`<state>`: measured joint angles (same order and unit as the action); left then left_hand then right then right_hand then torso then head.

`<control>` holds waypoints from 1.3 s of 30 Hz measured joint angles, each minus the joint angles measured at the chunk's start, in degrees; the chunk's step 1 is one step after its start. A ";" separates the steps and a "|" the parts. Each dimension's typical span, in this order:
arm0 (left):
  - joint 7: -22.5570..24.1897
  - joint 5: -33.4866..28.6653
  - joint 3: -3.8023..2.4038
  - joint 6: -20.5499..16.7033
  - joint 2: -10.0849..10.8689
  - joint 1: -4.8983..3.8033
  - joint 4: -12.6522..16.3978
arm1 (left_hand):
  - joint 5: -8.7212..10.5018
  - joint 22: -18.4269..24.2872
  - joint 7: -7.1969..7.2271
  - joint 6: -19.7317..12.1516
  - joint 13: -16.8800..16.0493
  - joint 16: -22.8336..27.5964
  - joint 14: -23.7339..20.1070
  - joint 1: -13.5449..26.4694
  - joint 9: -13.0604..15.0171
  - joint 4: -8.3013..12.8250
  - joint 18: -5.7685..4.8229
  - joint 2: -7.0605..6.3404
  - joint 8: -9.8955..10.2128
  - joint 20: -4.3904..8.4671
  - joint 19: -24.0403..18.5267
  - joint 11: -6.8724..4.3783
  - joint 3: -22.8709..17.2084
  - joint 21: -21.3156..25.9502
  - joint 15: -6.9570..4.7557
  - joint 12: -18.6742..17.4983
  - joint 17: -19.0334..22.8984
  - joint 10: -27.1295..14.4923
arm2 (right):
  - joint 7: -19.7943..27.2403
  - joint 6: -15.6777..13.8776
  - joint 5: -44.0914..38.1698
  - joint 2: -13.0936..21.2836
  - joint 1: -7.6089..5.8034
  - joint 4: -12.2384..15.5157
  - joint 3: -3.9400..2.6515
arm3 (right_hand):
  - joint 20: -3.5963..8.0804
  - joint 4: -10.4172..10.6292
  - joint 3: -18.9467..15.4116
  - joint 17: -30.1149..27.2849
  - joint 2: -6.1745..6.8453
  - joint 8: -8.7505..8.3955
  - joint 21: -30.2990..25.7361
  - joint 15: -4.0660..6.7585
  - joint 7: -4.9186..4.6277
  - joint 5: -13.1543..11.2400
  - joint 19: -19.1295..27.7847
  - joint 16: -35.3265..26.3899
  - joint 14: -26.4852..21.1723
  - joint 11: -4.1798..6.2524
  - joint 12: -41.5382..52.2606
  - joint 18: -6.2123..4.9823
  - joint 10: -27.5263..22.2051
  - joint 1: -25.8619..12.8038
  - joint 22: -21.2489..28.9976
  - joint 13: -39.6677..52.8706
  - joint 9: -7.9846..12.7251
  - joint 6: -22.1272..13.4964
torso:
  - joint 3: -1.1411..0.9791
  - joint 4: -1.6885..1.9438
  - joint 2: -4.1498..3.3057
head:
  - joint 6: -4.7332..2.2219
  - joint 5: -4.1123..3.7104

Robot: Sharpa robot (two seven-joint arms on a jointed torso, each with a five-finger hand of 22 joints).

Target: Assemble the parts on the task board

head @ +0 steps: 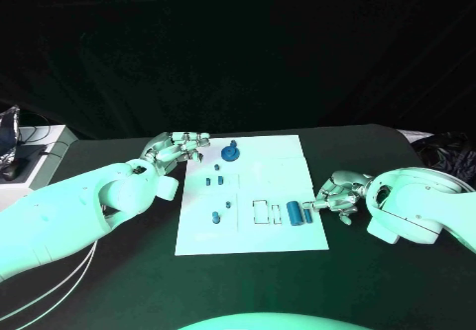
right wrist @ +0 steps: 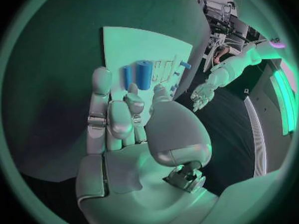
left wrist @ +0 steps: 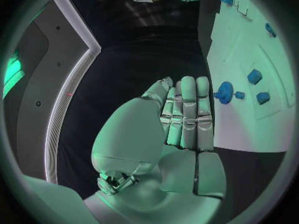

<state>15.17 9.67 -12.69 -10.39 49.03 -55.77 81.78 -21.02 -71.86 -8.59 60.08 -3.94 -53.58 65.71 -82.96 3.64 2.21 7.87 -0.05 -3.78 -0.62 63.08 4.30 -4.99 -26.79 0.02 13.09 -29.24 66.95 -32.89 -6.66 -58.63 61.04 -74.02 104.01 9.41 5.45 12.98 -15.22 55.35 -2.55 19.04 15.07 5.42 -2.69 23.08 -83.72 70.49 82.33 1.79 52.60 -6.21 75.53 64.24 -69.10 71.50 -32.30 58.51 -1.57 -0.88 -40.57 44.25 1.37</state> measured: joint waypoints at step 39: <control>-0.15 -0.02 0.00 0.54 0.55 0.11 0.26 | 0.00 -0.04 0.14 -0.13 0.00 0.00 0.00 0.24 0.00 -0.79 0.00 0.24 0.00 -0.21 0.21 0.00 0.50 0.55 0.00 0.00 0.00 0.00 | -5.01 1.01 -6.79 -9.41 1.72 -4.46 0.63 | 0.00 0.23 0.24 1.12 1.81 -0.91 0.68 -0.02 0.01 -0.29 -0.01 0.40 0.00 0.18 0.05 0.01 0.19 -2.26 -0.59 0.83 -2.78 0.01 | 0.24 0.29 -0.26 | 0.76 0.14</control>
<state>15.02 9.65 -12.69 -9.85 49.58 -55.66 82.04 -21.02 -71.90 -8.45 59.95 -3.94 -53.58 65.71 -82.72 3.64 1.42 7.87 0.19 -3.78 -0.83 63.29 4.30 -4.49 -26.24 0.02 13.09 -29.23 66.96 -37.90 -5.65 -65.42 51.64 -72.30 99.55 10.03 5.44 13.21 -14.98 56.47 -0.74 18.14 15.75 5.40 -2.68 22.79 -83.73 70.90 82.33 1.97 52.65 -6.20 75.72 61.97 -69.69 72.34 -35.08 58.52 -1.33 -0.60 -40.83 45.01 1.51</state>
